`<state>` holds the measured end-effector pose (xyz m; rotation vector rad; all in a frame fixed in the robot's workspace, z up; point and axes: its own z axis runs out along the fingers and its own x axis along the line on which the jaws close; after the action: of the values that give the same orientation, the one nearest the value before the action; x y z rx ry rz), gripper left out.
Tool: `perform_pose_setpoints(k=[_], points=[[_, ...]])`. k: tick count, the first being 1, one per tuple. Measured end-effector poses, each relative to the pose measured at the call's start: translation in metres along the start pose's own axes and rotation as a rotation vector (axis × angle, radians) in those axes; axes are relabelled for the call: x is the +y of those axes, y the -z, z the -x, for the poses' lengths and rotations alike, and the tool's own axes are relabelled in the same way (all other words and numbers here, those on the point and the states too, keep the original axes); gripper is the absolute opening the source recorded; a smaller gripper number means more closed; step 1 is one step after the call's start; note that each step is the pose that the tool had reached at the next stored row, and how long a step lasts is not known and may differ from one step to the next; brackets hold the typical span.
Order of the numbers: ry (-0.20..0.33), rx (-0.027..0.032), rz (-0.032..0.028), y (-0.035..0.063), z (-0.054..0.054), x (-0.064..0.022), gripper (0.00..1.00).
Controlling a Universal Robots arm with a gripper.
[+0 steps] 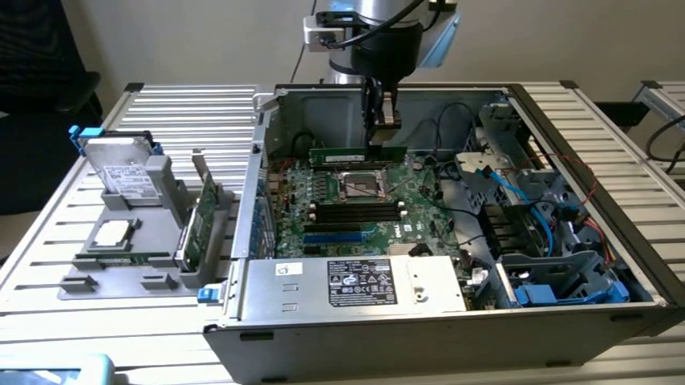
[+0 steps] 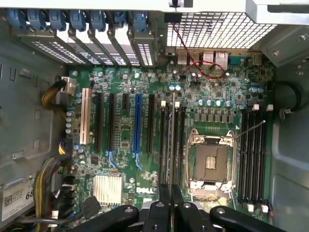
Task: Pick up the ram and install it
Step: 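Insert the ram into the slot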
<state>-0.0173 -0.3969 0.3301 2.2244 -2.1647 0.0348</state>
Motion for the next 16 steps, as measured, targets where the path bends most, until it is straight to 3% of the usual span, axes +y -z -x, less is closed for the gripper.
perform_pose_setpoints(k=[3, 7, 16], points=[[0.000, 0.0036, 0.0000, -0.0045, 0.002, -0.0001, 0.13], [0.000, 0.0142, 0.0004, -0.0095, 0.005, -0.0002, 0.13], [0.000, 0.0166, 0.0006, -0.0247, 0.007, -0.0008, 0.13]])
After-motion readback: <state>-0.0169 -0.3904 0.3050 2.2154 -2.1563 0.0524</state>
